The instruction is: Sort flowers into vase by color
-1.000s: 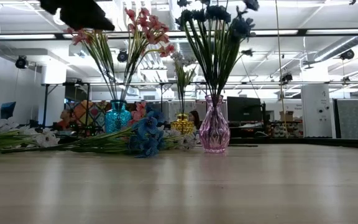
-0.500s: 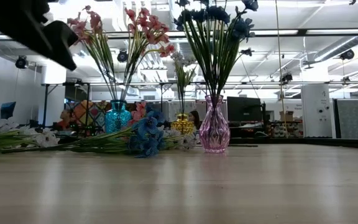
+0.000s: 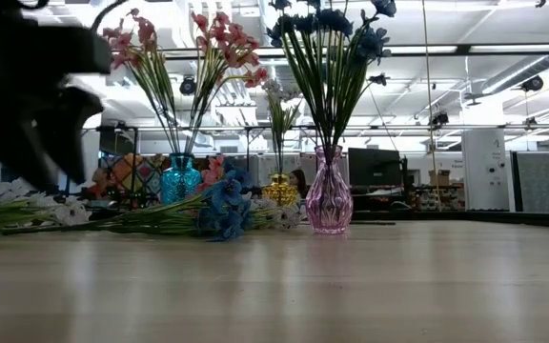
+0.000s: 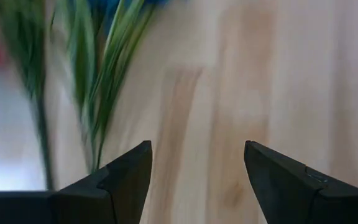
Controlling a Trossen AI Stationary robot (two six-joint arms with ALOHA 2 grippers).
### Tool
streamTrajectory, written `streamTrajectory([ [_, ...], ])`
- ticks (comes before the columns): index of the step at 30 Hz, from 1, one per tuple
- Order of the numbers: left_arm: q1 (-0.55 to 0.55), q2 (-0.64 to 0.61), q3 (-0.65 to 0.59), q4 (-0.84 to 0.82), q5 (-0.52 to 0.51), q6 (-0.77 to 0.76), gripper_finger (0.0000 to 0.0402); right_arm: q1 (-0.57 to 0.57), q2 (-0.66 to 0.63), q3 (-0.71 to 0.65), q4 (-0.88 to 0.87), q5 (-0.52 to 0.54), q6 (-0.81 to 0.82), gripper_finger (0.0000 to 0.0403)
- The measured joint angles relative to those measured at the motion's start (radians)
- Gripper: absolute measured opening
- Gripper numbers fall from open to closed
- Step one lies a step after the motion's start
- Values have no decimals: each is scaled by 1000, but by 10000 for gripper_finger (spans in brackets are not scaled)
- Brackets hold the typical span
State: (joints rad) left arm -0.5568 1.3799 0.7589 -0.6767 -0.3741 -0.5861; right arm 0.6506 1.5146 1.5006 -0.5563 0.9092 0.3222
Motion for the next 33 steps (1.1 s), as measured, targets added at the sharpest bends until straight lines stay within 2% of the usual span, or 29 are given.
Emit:
streamTrajectory([
  [3,0,9,0,-116,34,-146,237,0,0,-1,-9,0,5,210],
  [9,-6,-1,0,-356,206,-567,237,0,0,-11,-16,0,19,210],
  [14,-6,-3,0,-500,263,-778,237,-3,0,-17,-17,0,18,210],
  [23,-5,-3,-1,-510,335,-891,217,-3,0,-18,-23,0,15,210],
  [33,-5,52,-5,-491,313,-892,173,-3,0,-18,-23,0,18,210],
])
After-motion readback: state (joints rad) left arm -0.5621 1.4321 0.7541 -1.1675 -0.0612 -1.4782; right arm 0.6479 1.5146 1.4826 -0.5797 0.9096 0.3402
